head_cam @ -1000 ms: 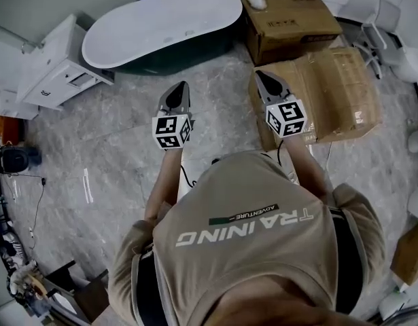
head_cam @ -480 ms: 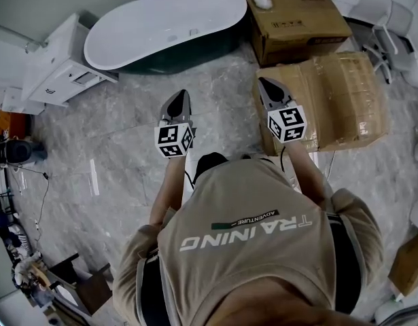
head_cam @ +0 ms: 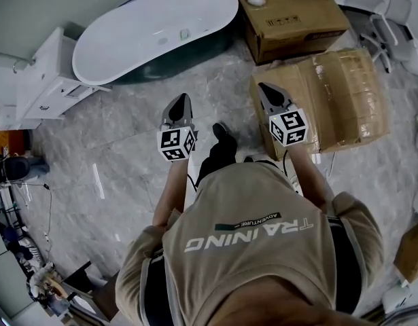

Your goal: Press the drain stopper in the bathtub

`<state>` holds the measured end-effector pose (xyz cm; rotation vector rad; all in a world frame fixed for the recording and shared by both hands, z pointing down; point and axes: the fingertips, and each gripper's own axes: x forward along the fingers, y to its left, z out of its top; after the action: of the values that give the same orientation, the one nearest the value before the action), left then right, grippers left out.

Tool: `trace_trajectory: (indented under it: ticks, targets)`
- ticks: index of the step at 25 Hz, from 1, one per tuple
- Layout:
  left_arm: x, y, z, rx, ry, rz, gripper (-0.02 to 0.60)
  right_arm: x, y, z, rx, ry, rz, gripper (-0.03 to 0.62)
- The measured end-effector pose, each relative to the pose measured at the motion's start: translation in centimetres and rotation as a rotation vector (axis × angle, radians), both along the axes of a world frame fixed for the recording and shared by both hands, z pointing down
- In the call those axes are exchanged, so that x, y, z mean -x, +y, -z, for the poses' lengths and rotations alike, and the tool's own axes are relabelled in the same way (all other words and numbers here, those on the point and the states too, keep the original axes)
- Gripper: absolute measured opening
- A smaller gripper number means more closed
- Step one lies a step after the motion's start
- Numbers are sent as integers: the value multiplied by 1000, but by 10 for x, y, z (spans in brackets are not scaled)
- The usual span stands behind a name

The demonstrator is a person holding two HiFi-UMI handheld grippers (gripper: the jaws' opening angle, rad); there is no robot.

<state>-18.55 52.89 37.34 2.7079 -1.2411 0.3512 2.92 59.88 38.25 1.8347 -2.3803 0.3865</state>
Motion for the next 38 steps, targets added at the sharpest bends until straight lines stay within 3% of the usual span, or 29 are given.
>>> trace_trajectory:
  ticks: [7, 15, 21, 27, 32, 38]
  targets:
    - [-11, -86, -14, 31, 54, -74, 3, -25, -88, 1, 22, 14, -91, 8]
    - [-15, -213, -6, -18, 15, -149, 3, -31, -194, 3, 12, 44, -147, 8]
    - [-23, -267, -13, 2, 22, -149, 3, -29, -248, -1, 32, 45, -135, 9]
    - [-50, -305, -38, 90, 44, -101, 3, -58, -305, -27, 67, 30, -93, 9]
    - [-76, -361, -36, 86, -11, -30, 2, -87, -379, -36, 55, -8, -14, 9]
    - [-99, -436, -26, 94, 9, 95, 2, -111, -464, -32, 38, -8, 110, 8]
